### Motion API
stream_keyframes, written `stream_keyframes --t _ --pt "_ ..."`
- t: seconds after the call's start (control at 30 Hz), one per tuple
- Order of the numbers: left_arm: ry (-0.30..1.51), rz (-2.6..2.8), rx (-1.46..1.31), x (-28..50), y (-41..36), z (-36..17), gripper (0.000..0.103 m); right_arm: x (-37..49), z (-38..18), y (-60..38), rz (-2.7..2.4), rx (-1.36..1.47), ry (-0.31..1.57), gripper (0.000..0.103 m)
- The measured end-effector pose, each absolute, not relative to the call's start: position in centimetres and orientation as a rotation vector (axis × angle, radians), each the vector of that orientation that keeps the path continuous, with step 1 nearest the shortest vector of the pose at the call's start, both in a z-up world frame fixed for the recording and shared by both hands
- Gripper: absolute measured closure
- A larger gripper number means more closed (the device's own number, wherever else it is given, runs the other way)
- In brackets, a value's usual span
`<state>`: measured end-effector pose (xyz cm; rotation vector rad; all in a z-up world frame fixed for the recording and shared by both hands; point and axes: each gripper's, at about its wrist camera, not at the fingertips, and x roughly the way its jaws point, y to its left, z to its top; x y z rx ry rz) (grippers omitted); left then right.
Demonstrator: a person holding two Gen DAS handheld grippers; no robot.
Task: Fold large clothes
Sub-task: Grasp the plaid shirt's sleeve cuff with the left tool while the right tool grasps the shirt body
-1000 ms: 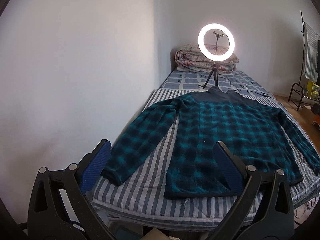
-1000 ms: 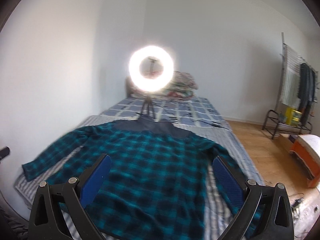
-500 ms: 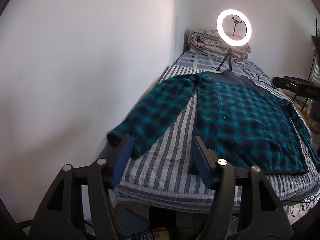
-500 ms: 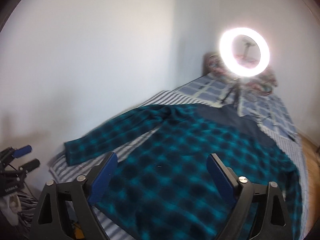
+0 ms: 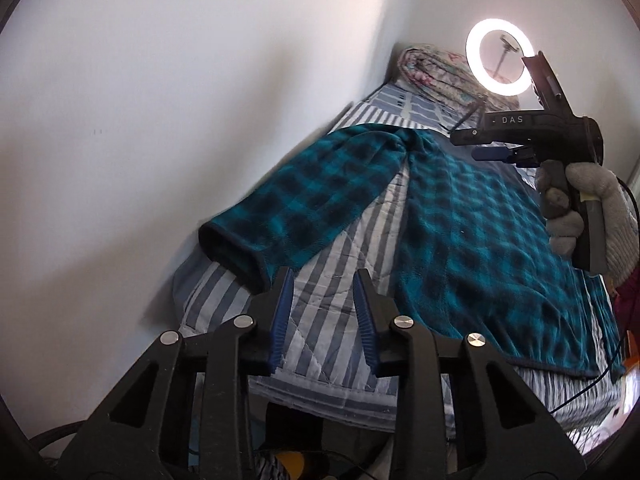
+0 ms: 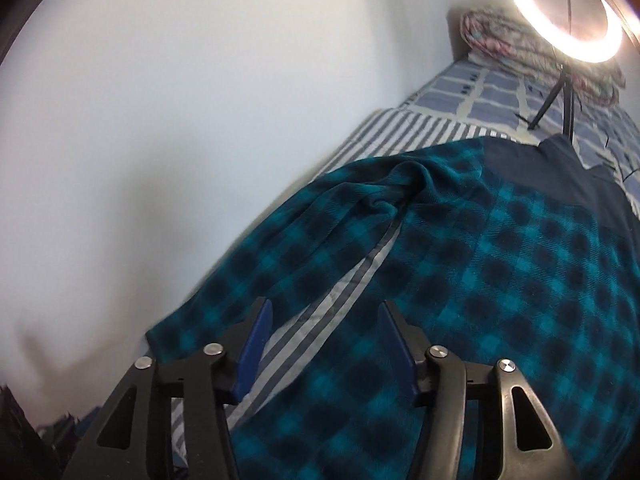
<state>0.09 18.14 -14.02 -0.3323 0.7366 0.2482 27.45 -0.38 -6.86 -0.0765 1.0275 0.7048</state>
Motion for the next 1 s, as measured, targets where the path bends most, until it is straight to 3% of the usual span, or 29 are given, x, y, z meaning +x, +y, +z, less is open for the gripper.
stream_keyframes --t 0.37,0.67,0.87,0.97,1.0 --pt "0.820 0.338 -0.424 4.1 21.9 -18.3 0.072 36.2 -13.3 4.9 0.734 0.080 1.200 0.048" --pt "0.858 0.382 -0.480 6.7 23.8 -20.6 0.071 41.0 -16.1 7.7 0.679 0.079 1.233 0.048" --pt "0.864 0.395 -0.461 7.6 24.0 -21.4 0.072 42.3 -16.6 8.8 0.633 0.040 1.232 0.054" --pt "0.857 0.405 -0.446 8.0 24.0 -21.3 0.101 42.6 -16.1 9.3 0.602 0.006 1.221 0.054" --pt "0.844 0.402 -0.451 7.9 24.0 -21.2 0.101 42.8 -15.9 9.5 0.592 0.002 1.219 0.054"
